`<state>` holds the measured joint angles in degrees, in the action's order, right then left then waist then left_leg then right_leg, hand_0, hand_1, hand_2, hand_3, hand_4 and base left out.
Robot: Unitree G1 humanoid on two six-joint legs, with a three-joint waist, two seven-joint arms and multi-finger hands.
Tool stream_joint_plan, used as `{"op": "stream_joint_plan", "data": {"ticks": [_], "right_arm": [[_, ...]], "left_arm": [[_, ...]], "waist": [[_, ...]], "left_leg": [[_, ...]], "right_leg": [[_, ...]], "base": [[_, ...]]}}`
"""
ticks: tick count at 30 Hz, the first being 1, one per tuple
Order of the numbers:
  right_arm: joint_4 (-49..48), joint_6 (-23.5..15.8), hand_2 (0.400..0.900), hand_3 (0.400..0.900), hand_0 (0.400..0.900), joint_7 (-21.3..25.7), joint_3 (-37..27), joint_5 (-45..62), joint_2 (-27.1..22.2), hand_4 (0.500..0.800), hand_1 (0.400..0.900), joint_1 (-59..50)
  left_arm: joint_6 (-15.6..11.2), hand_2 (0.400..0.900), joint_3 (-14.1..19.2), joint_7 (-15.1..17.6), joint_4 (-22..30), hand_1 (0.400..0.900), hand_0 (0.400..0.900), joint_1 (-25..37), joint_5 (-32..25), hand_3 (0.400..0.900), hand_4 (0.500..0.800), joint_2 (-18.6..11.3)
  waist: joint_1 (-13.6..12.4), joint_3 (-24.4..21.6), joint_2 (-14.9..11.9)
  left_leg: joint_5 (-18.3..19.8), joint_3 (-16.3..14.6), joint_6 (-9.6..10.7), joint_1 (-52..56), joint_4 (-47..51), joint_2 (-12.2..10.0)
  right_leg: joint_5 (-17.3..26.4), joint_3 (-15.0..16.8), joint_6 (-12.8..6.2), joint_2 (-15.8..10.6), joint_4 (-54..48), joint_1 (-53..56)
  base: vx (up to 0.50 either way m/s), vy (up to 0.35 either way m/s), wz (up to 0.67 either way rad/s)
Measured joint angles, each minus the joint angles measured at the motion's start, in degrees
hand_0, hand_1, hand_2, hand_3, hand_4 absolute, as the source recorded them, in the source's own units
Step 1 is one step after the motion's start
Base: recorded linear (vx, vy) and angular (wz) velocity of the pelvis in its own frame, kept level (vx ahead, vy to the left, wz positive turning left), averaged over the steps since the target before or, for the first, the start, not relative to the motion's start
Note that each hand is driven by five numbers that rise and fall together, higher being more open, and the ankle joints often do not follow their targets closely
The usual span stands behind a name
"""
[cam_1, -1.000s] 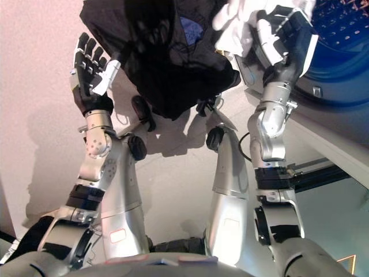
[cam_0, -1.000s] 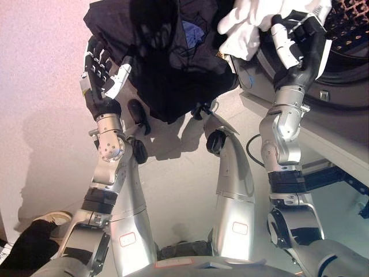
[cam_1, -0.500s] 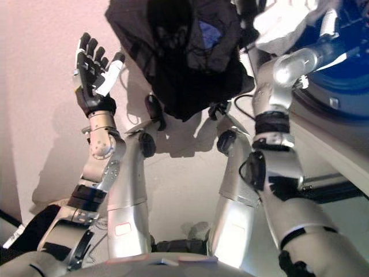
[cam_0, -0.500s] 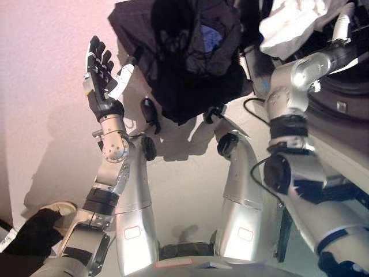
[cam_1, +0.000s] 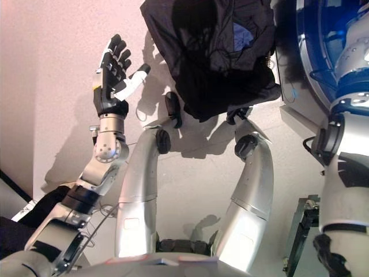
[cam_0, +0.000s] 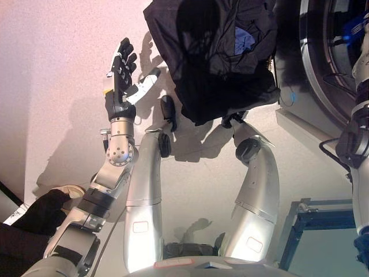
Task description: Put the clothes in the basket into the washing machine.
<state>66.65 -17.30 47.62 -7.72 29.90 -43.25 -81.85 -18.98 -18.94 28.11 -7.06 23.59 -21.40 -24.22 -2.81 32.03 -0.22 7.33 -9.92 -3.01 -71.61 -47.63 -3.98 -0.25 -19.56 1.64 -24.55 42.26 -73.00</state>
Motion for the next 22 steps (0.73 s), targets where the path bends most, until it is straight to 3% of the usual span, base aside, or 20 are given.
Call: {"op": "stream_joint_plan", "data": {"ticks": [6, 11, 13, 15, 18, 20, 22], "right_arm": [[-4.64, -1.01, 0.9, 0.9, 0.9, -0.6, -0.6, 1.65, 5.48, 0.8, 0.9, 3.69], [-26.33, -2.94, 0.9, 0.9, 0.9, -3.8, 0.47, -0.39, 22.79, 0.8, 0.9, 18.66], [-33.54, -2.98, 0.9, 0.9, 0.9, -5.44, 2.77, -3.5, 30.45, 0.8, 0.9, 26.87], [-36.25, -2.76, 0.9, 0.9, 0.9, -7.99, 5.82, -5.35, 34.63, 0.8, 0.9, 36.03], [-37.64, -1.38, 0.9, 0.9, 0.9, -12.75, 8.35, -7.19, 37.84, 0.8, 0.9, 47.36], [-36.97, -0.81, 0.9, 0.9, 0.9, -15.83, 10.46, -8.86, 37.86, 0.8, 0.9, 54.96], [-32.18, 0.67, 0.9, 0.9, 0.9, -19.13, 10.35, -9.87, 37.25, 0.8, 0.9, 58.36]], "left_arm": [[0.0, 0.9, 0.34, 0.26, -0.14, 0.9, 0.9, 1.45, -1.12, 0.9, 0.8, 0.99], [0.06, 0.9, 2.49, 0.86, -3.07, 0.9, 0.9, 2.06, -1.2, 0.9, 0.8, 4.52], [0.33, 0.9, 3.5, 0.92, -6.88, 0.9, 0.9, 2.12, -1.57, 0.9, 0.8, 6.97], [0.16, 0.9, 3.52, 0.13, -9.64, 0.9, 0.9, 0.71, -2.07, 0.9, 0.8, 9.07], [0.92, 0.9, 4.57, -1.65, -16.63, 0.9, 0.9, -1.07, -4.16, 0.9, 0.8, 11.93], [1.27, 0.9, 5.3, -3.16, -20.9, 0.9, 0.9, -3.76, -5.0, 0.9, 0.8, 12.67], [2.22, 0.9, 7.12, -5.39, -27.18, 0.9, 0.9, -4.53, -6.14, 0.9, 0.8, 13.55]], "waist": [[0.7, -0.02, 0.03], [3.51, -0.07, 0.14], [4.91, -0.14, 0.15], [6.44, -2.62, 0.48], [8.18, -3.05, 0.28], [9.84, -6.02, -0.59], [10.91, -5.92, -1.09]], "left_leg": [[-0.02, -0.43, -0.03, 1.59, 0.89, -0.01], [-0.71, -1.12, 0.15, 6.49, 4.99, -0.71], [-1.32, -1.26, 0.3, 10.52, 8.21, -0.75], [-1.24, -1.43, 0.32, 12.49, 10.23, -0.57], [-1.46, -2.41, 0.36, 20.41, 14.09, -0.21], [-1.12, -3.48, 0.45, 23.7, 16.02, -0.02], [-0.66, -4.04, 0.75, 30.17, 17.56, -0.17]], "right_leg": [[0.04, 0.26, 0.04, 0.18, -0.83, 1.2], [2.11, -0.82, -0.24, 2.36, -7.06, 6.72], [3.77, -1.82, -1.14, 3.44, -11.49, 11.39], [4.37, -2.65, -1.7, 4.13, -14.42, 13.81], [6.57, -3.12, -3.27, 5.12, -19.28, 21.67], [6.78, -2.92, -3.64, 5.53, -21.37, 24.39], [7.03, -3.06, -4.02, 6.37, -23.53, 30.83]], "base": [[0.0, 0.011, -0.05], [-0.01, 0.036, -0.15], [0.02, 0.032, -0.16], [0.06, 0.057, -0.25], [0.1, 0.038, -0.21], [0.21, 0.042, -0.24], [0.25, 0.013, -0.15]]}}
